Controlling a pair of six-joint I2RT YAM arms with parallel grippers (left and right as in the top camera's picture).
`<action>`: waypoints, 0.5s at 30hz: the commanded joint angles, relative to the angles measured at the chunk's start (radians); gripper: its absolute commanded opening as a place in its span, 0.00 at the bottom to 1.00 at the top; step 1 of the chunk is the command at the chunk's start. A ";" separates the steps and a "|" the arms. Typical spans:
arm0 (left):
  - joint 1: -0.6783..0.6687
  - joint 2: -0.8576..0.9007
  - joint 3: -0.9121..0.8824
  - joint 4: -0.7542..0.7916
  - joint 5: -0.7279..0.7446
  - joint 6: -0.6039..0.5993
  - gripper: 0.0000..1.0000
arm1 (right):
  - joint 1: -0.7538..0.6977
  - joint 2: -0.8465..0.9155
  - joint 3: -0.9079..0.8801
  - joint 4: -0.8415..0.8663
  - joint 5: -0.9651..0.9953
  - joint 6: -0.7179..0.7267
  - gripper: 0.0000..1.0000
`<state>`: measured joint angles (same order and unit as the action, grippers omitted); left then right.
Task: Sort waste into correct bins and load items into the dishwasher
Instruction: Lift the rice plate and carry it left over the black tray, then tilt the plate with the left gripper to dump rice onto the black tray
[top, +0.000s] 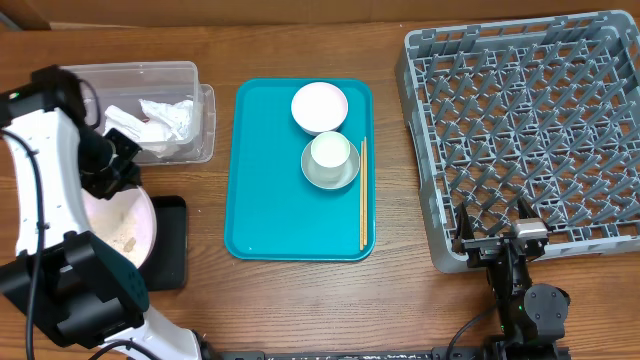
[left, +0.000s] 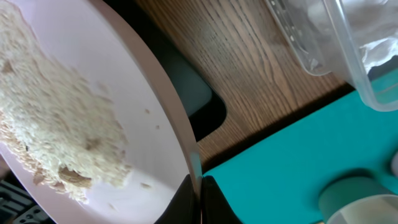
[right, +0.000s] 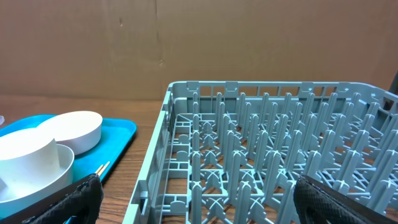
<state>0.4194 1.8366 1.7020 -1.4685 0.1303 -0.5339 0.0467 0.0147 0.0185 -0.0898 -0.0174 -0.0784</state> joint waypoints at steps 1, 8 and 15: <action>0.051 -0.010 0.027 0.001 0.118 0.108 0.05 | 0.003 -0.012 -0.010 0.005 0.013 -0.001 1.00; 0.144 -0.010 0.027 0.012 0.296 0.209 0.04 | 0.003 -0.012 -0.010 0.005 0.013 -0.001 1.00; 0.193 -0.010 0.016 0.003 0.430 0.279 0.04 | 0.003 -0.012 -0.010 0.006 0.013 -0.001 1.00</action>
<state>0.6003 1.8366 1.7020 -1.4582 0.4515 -0.3202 0.0463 0.0147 0.0185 -0.0895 -0.0177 -0.0788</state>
